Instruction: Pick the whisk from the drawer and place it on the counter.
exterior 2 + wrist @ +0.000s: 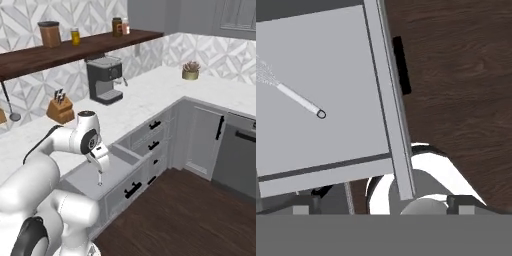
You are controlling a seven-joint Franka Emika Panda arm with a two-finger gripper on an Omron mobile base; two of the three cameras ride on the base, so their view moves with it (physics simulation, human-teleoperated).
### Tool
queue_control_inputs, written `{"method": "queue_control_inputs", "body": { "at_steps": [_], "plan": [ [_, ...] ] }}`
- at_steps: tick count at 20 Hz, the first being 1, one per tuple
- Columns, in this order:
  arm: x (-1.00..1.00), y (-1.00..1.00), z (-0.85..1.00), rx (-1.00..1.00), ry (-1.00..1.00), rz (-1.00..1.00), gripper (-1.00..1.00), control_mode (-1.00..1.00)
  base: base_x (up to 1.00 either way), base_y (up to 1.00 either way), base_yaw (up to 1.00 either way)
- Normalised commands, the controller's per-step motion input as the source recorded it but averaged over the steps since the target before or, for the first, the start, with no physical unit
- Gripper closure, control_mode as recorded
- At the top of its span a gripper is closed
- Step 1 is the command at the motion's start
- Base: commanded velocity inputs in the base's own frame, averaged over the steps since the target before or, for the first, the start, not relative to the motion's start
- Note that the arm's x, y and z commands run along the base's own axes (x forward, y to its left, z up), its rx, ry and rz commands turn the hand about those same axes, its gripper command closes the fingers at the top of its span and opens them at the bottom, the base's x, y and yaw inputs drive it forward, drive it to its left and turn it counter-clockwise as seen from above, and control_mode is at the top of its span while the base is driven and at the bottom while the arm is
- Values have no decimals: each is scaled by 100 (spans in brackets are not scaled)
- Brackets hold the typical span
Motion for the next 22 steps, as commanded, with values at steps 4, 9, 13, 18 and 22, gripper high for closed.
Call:
{"method": "queue_control_inputs", "body": {
  "at_steps": [4,9,13,18,22],
  "plan": [
    [0,0,0,0,0,0,-100,100,-28,68,-54],
    [77,-23,-10,0,0,1,-100,-100,14,6,-8],
    [100,-55,-33,0,2,18,-100,-100,0,0,0],
    [94,-19,-55,-1,6,20,-100,-100,0,0,0],
    [87,6,-43,-2,18,11,-100,-100,0,0,0]
  ]
}}
